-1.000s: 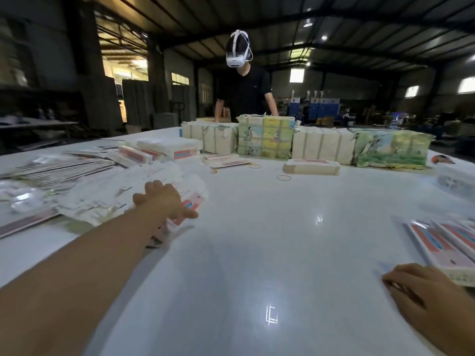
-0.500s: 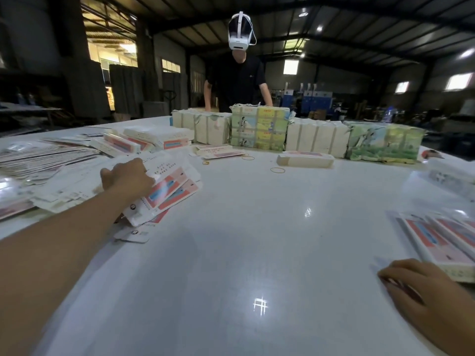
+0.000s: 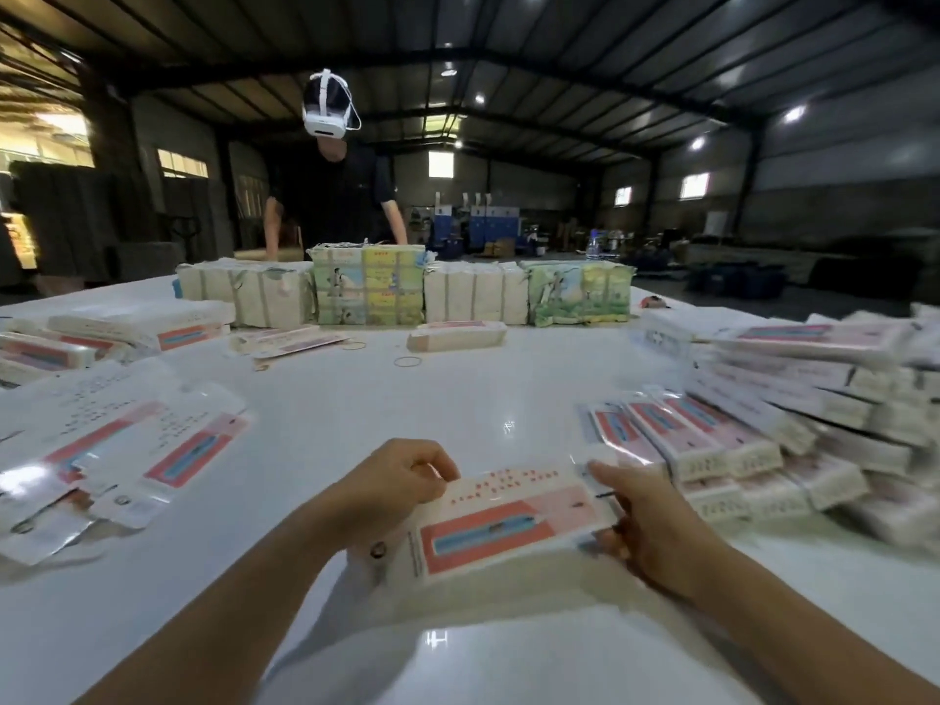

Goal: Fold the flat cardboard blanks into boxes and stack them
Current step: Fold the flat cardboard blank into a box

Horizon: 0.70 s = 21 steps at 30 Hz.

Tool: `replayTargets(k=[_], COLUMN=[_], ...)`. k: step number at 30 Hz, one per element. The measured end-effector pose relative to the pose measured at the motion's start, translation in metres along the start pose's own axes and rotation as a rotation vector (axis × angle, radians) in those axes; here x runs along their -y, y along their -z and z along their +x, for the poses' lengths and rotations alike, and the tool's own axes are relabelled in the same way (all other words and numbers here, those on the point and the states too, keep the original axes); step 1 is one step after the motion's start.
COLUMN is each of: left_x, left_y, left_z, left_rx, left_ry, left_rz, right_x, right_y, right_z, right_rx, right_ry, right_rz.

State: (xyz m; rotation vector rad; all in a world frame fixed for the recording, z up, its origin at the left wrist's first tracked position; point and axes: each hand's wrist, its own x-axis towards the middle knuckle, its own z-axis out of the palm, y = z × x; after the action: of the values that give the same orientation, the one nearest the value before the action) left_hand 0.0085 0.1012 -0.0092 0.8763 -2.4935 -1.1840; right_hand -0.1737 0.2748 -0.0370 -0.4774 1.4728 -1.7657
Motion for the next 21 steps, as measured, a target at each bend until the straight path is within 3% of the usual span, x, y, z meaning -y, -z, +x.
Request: replayTargets(k=[3, 6, 10, 13, 16, 21], left_x=[0.007, 0.009, -0.008, -0.012, -0.009, -0.005], left_y=[-0.024, -0.036, -0.059, -0.071, -0.068, -0.063], left_z=[0.000, -0.007, -0.019, -0.020, -0.018, -0.021], left_rx=[-0.031, -0.124, -0.090, -0.111, -0.216, -0.270], left_ry=[0.013, -0.109, -0.267, -0.270, -0.264, -0.224], left_rz=[0.079, 0.390, 0.681, 0.693, 0.616, 0.567], right_x=[-0.003, -0.005, -0.010, -0.011, -0.011, -0.015], right_y=[0.002, -0.001, -0.004, -0.005, -0.003, -0.005], right_z=[-0.005, -0.007, -0.008, -0.012, -0.012, -0.013], right_rx=[0.006, 0.009, 0.061, 0.087, -0.004, -0.048], right_ry=[0.105, 0.144, 0.183, 0.227, 0.318, 0.607], right_rz=[-0.096, -0.244, -0.328, -0.341, -0.388, -0.839])
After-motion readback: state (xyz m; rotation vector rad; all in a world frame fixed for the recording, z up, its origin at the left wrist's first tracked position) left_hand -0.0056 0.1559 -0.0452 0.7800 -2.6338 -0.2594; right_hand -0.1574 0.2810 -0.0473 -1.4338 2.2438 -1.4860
